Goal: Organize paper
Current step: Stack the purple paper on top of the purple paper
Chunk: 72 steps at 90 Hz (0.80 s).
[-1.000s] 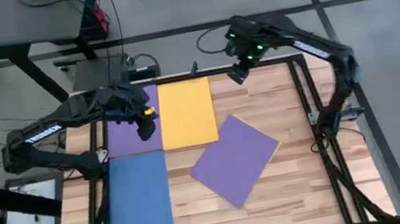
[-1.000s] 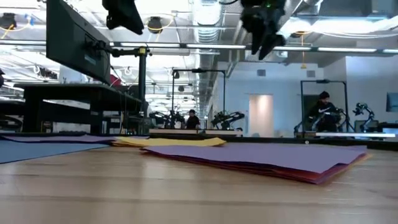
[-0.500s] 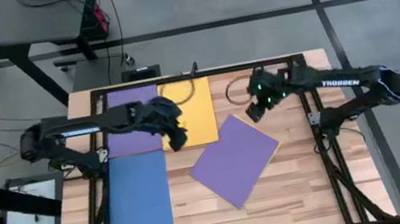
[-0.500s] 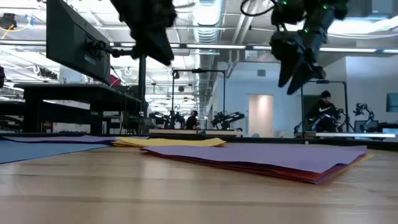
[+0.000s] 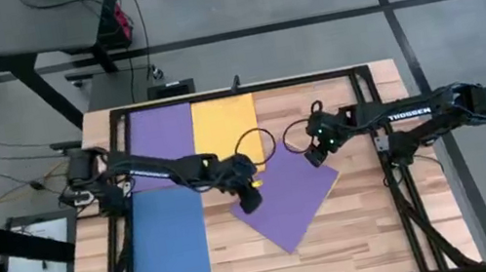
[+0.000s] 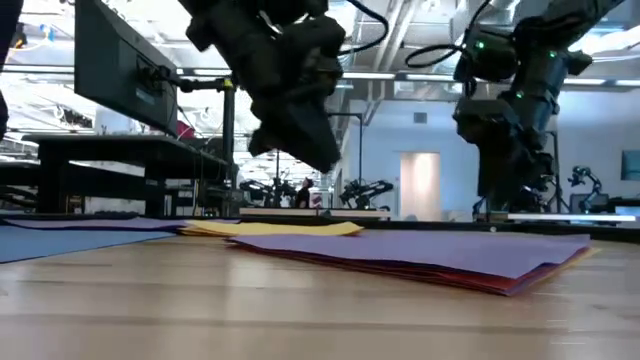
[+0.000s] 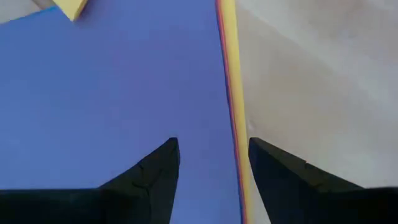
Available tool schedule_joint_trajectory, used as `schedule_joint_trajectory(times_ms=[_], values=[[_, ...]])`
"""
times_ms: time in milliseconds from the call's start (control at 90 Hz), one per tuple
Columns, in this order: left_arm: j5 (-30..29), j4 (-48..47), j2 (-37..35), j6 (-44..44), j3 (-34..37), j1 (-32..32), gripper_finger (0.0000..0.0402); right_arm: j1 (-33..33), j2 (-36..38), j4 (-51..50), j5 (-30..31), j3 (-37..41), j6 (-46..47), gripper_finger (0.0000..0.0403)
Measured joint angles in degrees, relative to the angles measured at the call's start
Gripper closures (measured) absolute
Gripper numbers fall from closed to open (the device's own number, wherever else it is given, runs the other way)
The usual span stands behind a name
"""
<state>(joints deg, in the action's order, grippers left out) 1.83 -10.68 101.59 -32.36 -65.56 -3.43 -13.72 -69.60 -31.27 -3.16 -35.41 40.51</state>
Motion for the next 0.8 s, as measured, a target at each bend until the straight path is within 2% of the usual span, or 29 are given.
schedule_joint_trajectory(times_ms=[256,489,800], values=[[0.1,8.7,5.0,-2.1,0.0,-0.4,0.032,0.7,0.0,0.9,0.0,3.7,0.3,0.0221],[3.6,16.4,10.5,-5.1,0.0,-1.3,0.032,2.6,0.0,2.1,-0.2,5.7,2.5,0.0221],[3.4,17.5,12.0,-5.7,0.0,-1.3,0.032,4.3,-0.6,2.4,-0.2,5.9,2.7,0.0221]])
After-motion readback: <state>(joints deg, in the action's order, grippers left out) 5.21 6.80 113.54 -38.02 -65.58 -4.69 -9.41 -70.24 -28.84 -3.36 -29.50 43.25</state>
